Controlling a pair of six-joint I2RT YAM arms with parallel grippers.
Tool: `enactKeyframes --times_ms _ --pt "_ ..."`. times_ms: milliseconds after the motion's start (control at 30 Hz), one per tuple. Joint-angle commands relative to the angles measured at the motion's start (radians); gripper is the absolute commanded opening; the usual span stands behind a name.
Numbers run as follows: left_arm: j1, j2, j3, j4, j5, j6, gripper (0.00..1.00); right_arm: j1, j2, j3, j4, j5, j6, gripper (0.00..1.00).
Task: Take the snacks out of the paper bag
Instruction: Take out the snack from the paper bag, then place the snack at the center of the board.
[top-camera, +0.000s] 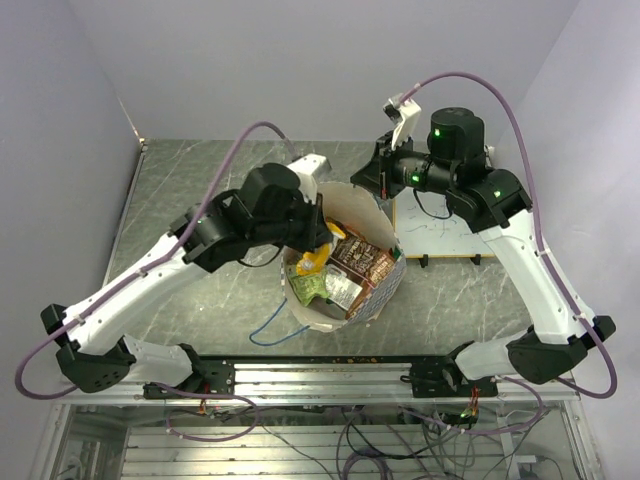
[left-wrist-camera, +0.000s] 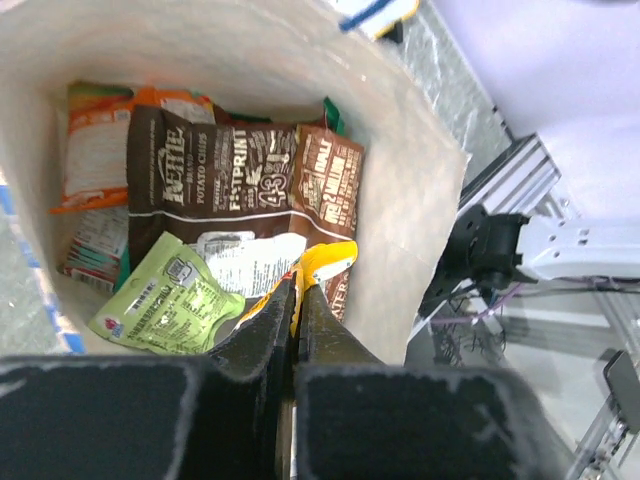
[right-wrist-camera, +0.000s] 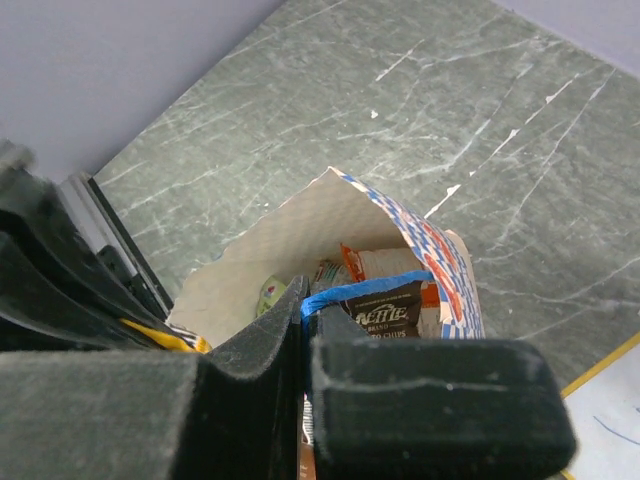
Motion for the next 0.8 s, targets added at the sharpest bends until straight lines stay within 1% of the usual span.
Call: enactKeyframes --times_ms 0,133,267,333,467,533,633,767 --pt "0.042 -0.042 0.112 -0.030 0.026 0.005 0.07 0.006 -0.037 -0.018 0.089 -0.017 0.020 0.00" --pt "0.090 -0.042 0.277 -0.052 0.017 0.052 0.07 0.006 -0.036 -0.021 0.104 -0.016 0.025 0.00" --pt "0.126 -0.015 0.450 -0.103 -0.095 0.065 0.07 0.006 -0.024 0.003 0.091 -0.031 0.024 0.00" --pt "0.131 -0.006 0.511 -0.122 -0.195 0.057 0.07 0.005 -0.027 -0.002 0.087 -0.041 0.019 0.00" --pt "0.153 -0.016 0.522 -0.129 -0.363 0.008 0.07 0.006 -0.044 -0.033 0.097 -0.055 0.015 0.00" --pt "0.176 -0.034 0.494 -0.110 -0.407 -0.020 0.07 0.006 -0.044 -0.032 0.092 -0.061 0.011 0.00" --pt "0.240 -0.034 0.457 -0.078 -0.393 -0.045 0.07 0.006 -0.052 -0.033 0.093 -0.057 0.016 0.00" --pt "0.373 0.001 0.429 -0.061 -0.324 -0.098 0.07 0.005 -0.082 -0.055 0.123 -0.016 0.053 0.00"
